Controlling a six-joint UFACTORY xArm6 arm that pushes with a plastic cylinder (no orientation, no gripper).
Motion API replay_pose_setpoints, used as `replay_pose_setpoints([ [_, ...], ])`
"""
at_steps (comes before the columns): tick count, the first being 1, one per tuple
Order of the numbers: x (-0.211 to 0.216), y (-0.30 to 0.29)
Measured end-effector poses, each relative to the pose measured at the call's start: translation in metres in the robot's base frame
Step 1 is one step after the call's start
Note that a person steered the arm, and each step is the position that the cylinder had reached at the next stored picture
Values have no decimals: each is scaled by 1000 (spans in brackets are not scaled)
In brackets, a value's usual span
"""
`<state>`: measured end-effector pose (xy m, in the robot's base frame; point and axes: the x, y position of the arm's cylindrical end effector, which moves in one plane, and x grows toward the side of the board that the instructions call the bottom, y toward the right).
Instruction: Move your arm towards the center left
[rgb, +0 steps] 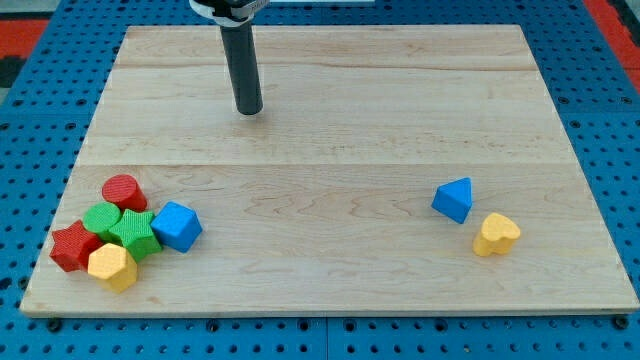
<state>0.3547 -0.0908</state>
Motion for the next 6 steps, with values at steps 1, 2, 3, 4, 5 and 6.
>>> replay_pose_setpoints([
  [1, 0, 0],
  [2, 0, 0],
  [3, 0, 0],
  [4, -4, -1],
  [5, -3, -2],
  [6, -1, -36],
])
